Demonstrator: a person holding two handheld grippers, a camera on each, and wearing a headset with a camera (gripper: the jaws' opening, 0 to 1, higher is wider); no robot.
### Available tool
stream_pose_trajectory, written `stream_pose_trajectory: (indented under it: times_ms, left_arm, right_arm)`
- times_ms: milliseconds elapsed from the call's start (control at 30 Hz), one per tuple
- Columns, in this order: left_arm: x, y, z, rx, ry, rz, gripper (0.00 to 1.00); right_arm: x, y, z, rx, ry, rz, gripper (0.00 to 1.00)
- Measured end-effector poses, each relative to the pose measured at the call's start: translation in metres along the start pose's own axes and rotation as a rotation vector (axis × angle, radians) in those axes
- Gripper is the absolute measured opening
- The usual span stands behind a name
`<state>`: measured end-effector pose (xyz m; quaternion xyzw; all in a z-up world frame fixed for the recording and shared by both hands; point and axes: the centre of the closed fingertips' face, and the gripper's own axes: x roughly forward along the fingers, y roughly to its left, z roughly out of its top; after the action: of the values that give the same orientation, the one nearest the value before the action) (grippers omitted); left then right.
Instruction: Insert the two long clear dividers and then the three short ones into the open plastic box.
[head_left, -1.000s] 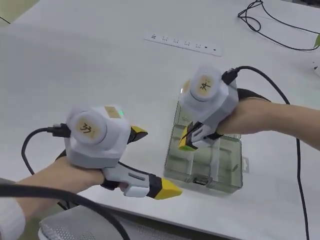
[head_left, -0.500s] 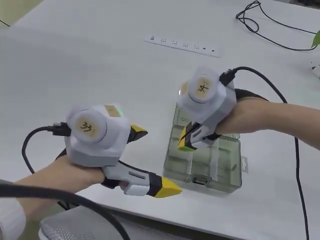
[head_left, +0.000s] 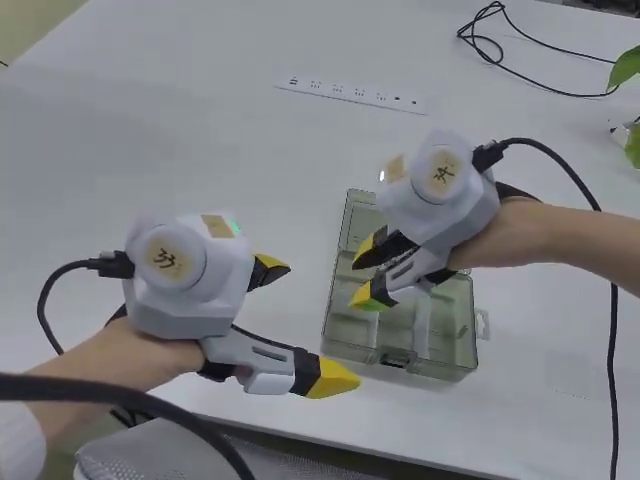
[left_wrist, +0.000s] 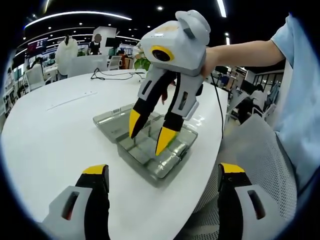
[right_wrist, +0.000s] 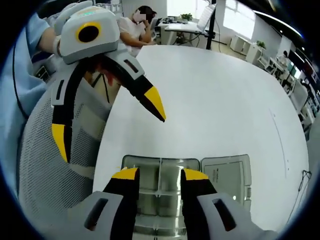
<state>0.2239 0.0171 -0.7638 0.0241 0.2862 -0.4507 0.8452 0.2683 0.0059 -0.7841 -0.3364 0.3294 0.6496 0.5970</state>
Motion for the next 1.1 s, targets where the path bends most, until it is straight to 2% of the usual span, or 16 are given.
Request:
stream_pose_trajectory:
  times_ms: [67,167,467,533,567,733,833,867,1000,1100]
  left_arm:
    - [0.000,0.001,0.001,-0.006,-0.003,0.001,0.92]
    - [0.000,0.001,0.001,-0.008,-0.004,0.002,0.92]
    - [0.000,0.002,0.001,-0.007,-0.001,0.006,0.94]
    - [0.000,0.002,0.002,-0.010,-0.007,0.006,0.94]
    - [0.000,0.002,0.003,-0.012,-0.010,0.006,0.94]
    - [-0.001,0.002,0.007,-0.029,-0.037,0.010,0.97]
    - [-0.001,0.003,0.007,-0.030,-0.037,0.013,0.97]
    - [-0.001,0.004,0.007,-0.032,-0.036,0.013,0.97]
    - [-0.001,0.004,0.007,-0.036,-0.037,0.018,0.97]
    - [-0.002,0.005,0.006,-0.041,-0.035,0.020,0.97]
  right_arm:
    - [-0.002,0.003,0.002,0.000,-0.041,-0.001,0.47]
    - [-0.006,0.005,0.000,0.002,-0.058,-0.013,0.59]
    - [-0.017,0.007,-0.006,0.049,-0.160,-0.073,1.00]
    - [-0.020,0.007,-0.010,0.064,-0.164,-0.079,1.00]
    - [-0.022,0.008,-0.010,0.093,-0.178,-0.078,1.00]
    - [-0.034,0.006,-0.019,0.136,-0.217,-0.119,1.00]
    - [-0.039,0.006,-0.029,0.167,-0.205,-0.133,1.00]
    - [-0.043,0.004,-0.033,0.172,-0.218,-0.153,1.00]
    - [-0.054,0.008,-0.053,0.216,-0.212,-0.167,1.00]
    - [-0.064,0.012,-0.075,0.238,-0.186,-0.187,1.00]
